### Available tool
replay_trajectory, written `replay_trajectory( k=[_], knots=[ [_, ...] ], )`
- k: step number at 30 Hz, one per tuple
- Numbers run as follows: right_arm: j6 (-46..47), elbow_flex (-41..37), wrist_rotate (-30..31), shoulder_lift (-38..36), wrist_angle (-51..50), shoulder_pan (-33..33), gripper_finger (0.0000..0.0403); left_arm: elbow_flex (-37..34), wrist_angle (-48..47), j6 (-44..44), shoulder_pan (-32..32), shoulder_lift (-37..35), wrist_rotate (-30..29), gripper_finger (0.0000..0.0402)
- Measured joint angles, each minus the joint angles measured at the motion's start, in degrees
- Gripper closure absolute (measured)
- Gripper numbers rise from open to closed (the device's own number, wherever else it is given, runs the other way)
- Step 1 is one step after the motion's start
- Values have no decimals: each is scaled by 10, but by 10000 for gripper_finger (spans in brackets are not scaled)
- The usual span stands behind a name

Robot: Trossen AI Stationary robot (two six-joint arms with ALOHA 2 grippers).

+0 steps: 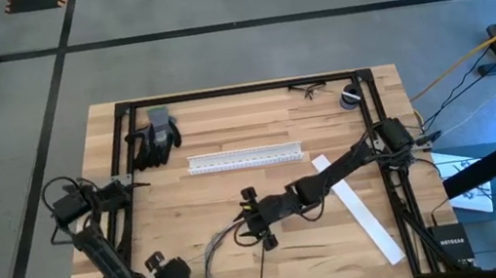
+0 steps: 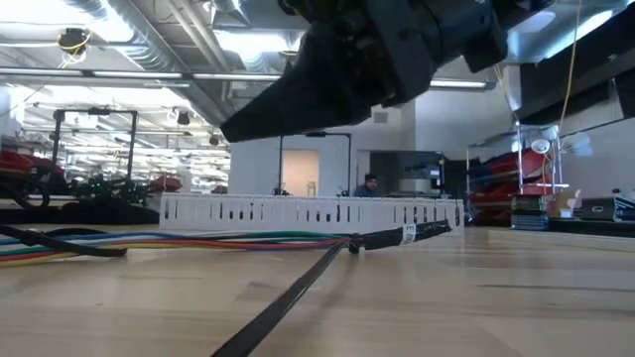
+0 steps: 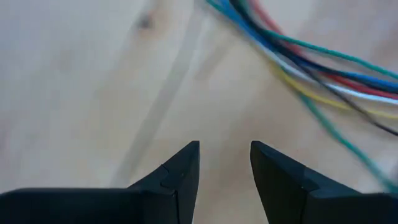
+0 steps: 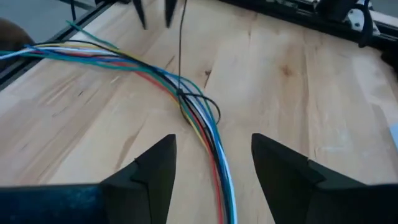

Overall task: Ziptie cables
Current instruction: Wrap the cables together using a black ziptie

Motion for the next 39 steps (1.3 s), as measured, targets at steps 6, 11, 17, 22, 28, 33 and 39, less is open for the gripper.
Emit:
replay_trajectory(
  k=[6, 11, 17, 22, 28, 33, 39],
  knots=[
    [-1, 0, 0, 9, 4, -3, 200, -2, -49, -19, -1, 17, -138, 265],
    [-2, 0, 0, 17, 4, -2, 200, -44, -45, -32, 7, 14, -193, 265],
    [-1, 1, -7, 17, 1, -2, 200, -53, -25, 9, 39, 11, -304, 265],
    [13, 1, -30, 17, 3, -2, 201, -53, 61, 148, 74, 7, -318, 265],
    [18, 1, -30, 17, 1, -2, 200, -58, 173, 304, 103, 6, -275, 265],
    [28, 1, -31, 17, 0, -2, 201, -58, 179, 349, 119, -2, -269, 266],
    [50, 1, -56, 17, -22, 0, 201, -58, 179, 405, 136, -34, -271, 307]
  ],
)
